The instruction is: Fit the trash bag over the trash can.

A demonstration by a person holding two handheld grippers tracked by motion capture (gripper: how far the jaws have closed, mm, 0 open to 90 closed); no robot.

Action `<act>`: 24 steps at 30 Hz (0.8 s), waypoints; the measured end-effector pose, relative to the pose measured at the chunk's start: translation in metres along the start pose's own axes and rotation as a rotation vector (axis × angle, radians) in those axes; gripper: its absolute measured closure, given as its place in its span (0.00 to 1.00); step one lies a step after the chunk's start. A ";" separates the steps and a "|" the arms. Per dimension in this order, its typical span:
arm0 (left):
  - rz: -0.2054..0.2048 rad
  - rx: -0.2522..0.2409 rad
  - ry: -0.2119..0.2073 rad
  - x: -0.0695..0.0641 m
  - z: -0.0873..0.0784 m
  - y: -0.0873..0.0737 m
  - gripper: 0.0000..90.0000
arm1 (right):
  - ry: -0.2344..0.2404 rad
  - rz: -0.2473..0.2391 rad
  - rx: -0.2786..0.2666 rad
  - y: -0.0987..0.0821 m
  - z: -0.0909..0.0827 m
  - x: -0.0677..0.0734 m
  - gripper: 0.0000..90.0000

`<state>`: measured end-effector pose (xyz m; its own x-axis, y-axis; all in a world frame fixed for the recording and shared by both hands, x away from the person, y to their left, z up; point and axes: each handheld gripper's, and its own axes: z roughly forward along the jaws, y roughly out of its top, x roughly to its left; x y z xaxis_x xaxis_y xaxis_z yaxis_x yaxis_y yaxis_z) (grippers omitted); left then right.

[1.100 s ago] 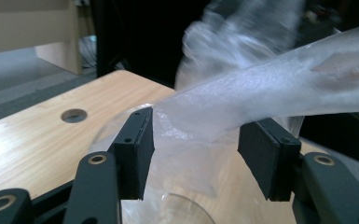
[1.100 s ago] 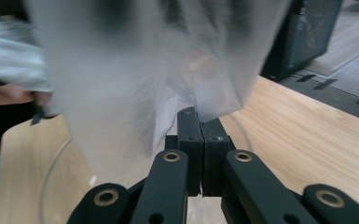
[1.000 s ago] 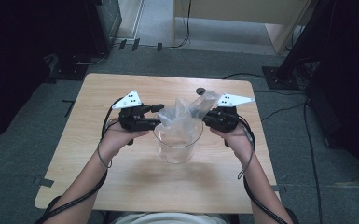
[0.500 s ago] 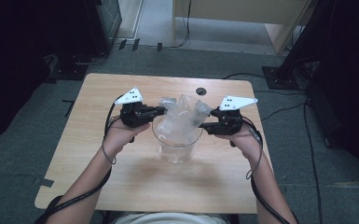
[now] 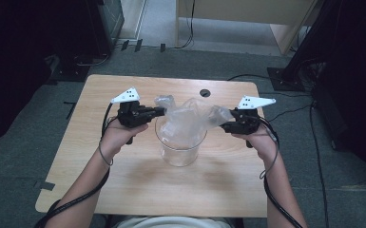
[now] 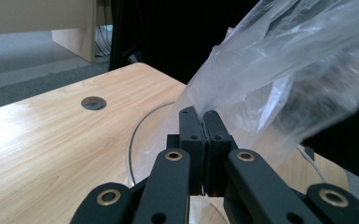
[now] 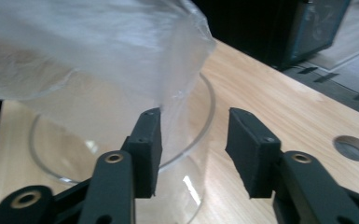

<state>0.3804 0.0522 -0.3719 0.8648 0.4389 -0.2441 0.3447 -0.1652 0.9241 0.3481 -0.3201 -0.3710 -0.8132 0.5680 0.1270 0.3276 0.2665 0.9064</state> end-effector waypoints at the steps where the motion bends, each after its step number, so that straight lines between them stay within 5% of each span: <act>1: -0.004 0.000 -0.002 0.001 -0.001 0.001 0.99 | -0.007 0.011 -0.003 -0.001 0.000 -0.002 0.66; 5: -0.003 -0.004 -0.001 0.001 -0.002 0.002 0.99 | -0.072 0.036 0.003 -0.001 0.002 -0.008 0.69; 15: 0.009 0.029 -0.044 -0.001 0.002 0.003 0.99 | -0.139 0.049 -0.055 0.000 -0.008 -0.022 0.66; 19: 0.015 0.042 -0.044 0.000 0.007 0.007 0.99 | -0.111 0.037 -0.067 0.007 0.005 -0.021 0.66; 24: 0.002 0.045 -0.033 0.003 0.013 0.015 0.99 | -0.008 -0.015 -0.072 0.018 0.019 -0.001 0.61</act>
<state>0.3931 0.0392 -0.3627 0.8769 0.4091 -0.2524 0.3582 -0.2058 0.9107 0.3642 -0.3014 -0.3623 -0.8135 0.5709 0.1105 0.2799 0.2179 0.9350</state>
